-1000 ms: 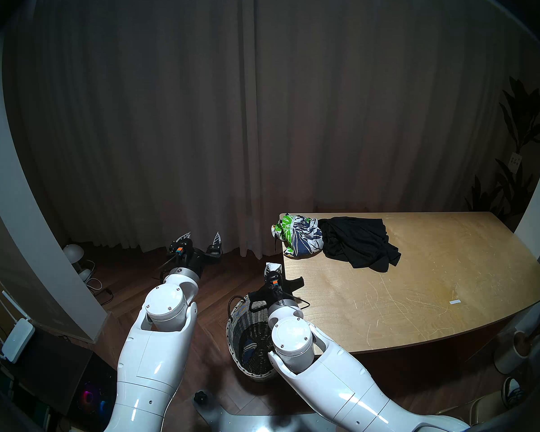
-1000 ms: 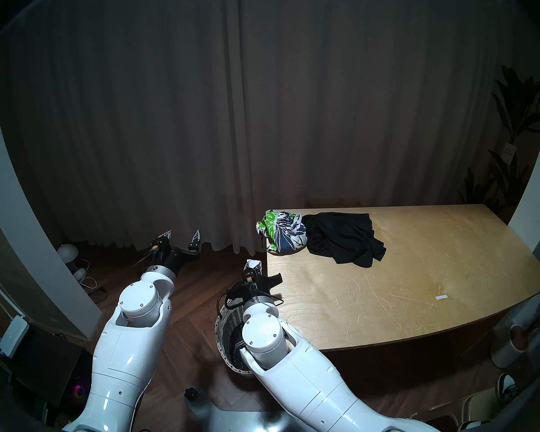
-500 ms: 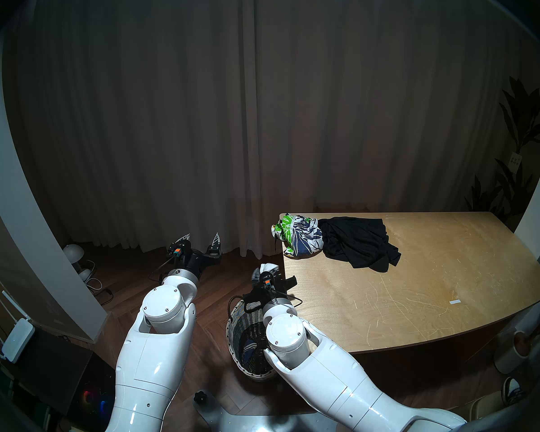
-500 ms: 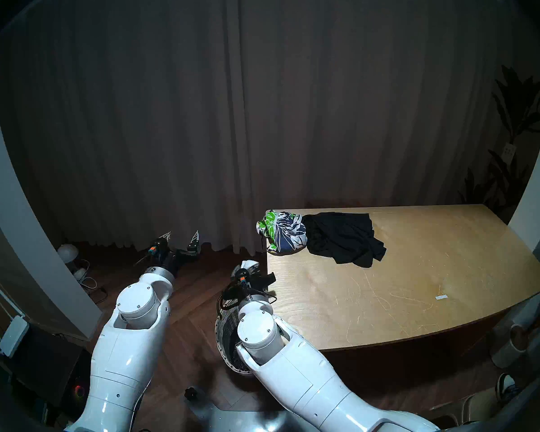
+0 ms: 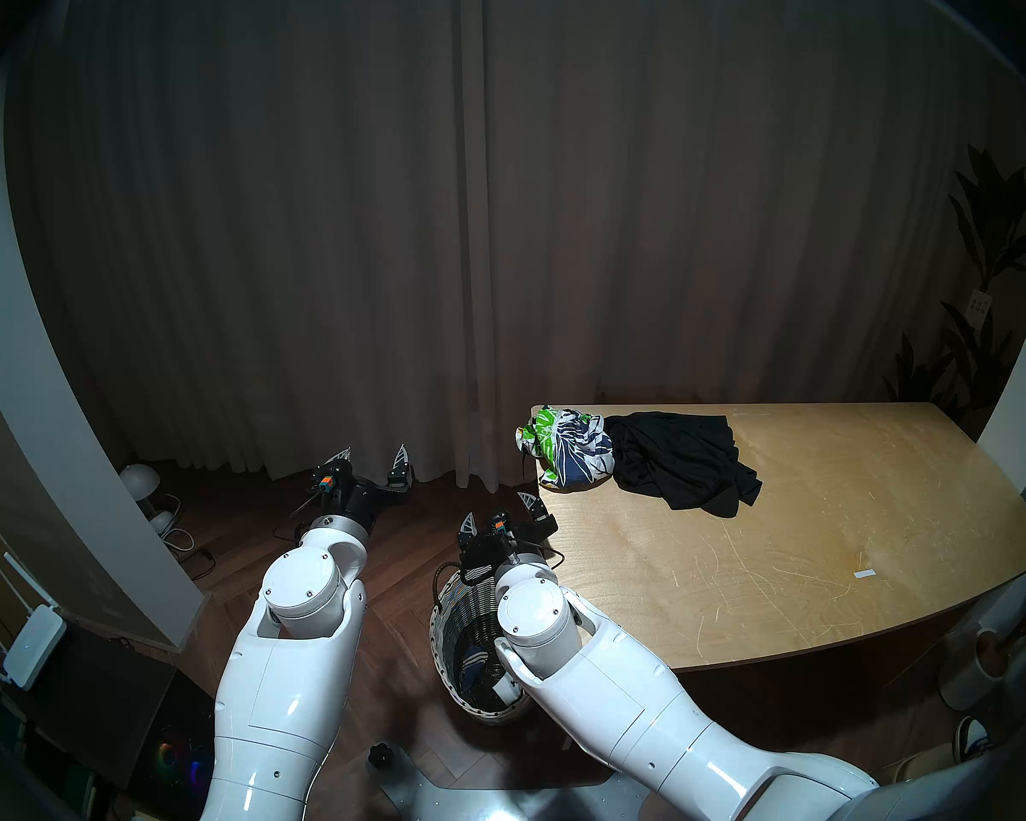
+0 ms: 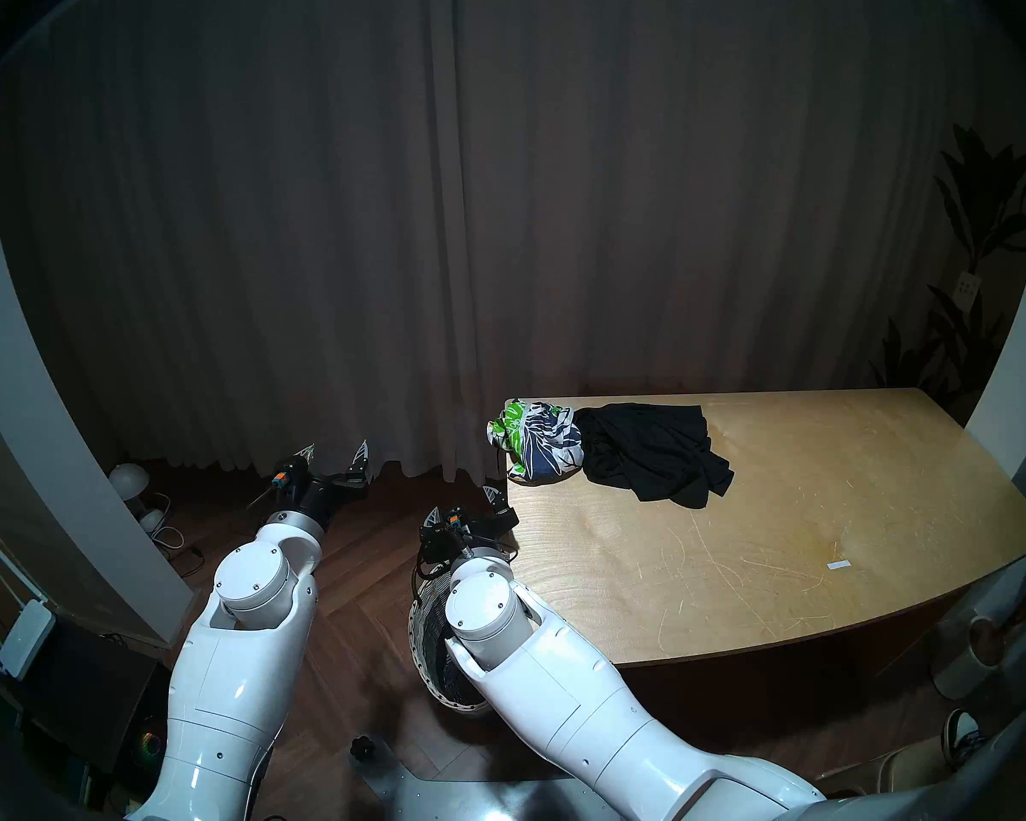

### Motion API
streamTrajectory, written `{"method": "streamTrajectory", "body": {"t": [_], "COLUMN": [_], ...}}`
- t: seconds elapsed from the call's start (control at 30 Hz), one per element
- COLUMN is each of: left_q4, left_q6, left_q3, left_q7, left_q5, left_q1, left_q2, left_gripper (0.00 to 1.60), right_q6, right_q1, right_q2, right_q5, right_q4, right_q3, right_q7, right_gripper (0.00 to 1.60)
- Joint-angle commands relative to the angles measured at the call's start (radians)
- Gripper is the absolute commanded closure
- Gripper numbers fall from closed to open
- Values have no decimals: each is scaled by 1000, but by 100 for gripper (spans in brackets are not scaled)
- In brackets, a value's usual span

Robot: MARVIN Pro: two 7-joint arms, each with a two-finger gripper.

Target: Toss clothes into the laundry hamper

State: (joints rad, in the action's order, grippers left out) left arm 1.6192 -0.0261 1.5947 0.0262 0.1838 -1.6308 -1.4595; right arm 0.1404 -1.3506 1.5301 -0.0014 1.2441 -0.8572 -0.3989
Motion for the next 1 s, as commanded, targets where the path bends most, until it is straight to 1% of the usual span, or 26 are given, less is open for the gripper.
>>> {"method": "streamTrajectory", "body": {"t": [0.0, 0.1, 0.2, 0.27, 0.37, 0.4, 0.43, 0.57, 0.73, 0.77, 0.83, 0.9, 0.93, 0.97], "left_q4": [7, 11, 18, 21, 31, 31, 33, 40, 49, 49, 48, 41, 41, 37], "left_q6": [38, 44, 51, 52, 58, 58, 63, 69, 60, 60, 55, 42, 42, 39], "left_q3": [-12, -16, -40, -50, -66, -66, -69, -70, -86, -86, -98, -122, -122, -130], "left_q7": [8, 16, 38, 46, 51, 51, 53, 56, 69, 69, 76, 87, 87, 89], "left_q5": [8, 19, 30, 32, 35, 35, 38, 37, 28, 28, 23, 12, 12, 8], "left_q1": [5, -2, -15, -18, -29, -29, -35, -36, -12, -12, 8, 42, 42, 52], "left_q2": [-16, -22, -30, -30, -35, -35, -36, -28, -18, -18, -16, -15, -15, -17], "left_gripper": [0, 0, 0, 0, 0, 0, 0, 0, 0, 0, 0, 0, 0, 0], "right_q6": [3, 2, -6, -9, -16, -16, -17, -15, -7, -7, -3, -5, -5, -6], "right_q1": [30, 32, 40, 43, 50, 50, 48, 32, -28, -28, -66, -119, -119, -130], "right_q2": [19, 21, 26, 28, 19, 19, 7, -18, -75, -75, -99, -133, -133, -144], "right_q5": [-16, -20, -27, -26, -30, -30, -33, -33, -14, -14, -8, 10, 10, 18], "right_q4": [56, 71, 103, 114, 166, 166, 197, 243, 309, 309, 344, 375, 375, 380], "right_q3": [9, 12, 11, 8, -8, -8, -22, -72, -149, -149, -178, -227, -227, -240], "right_q7": [-6, -7, -24, -29, -49, -49, -62, -108, -153, -153, -172, -201, -201, -209], "right_gripper": [0, 0, 0, 0, 0, 0, 0, 0, 0, 0, 0, 0, 0, 0]}}
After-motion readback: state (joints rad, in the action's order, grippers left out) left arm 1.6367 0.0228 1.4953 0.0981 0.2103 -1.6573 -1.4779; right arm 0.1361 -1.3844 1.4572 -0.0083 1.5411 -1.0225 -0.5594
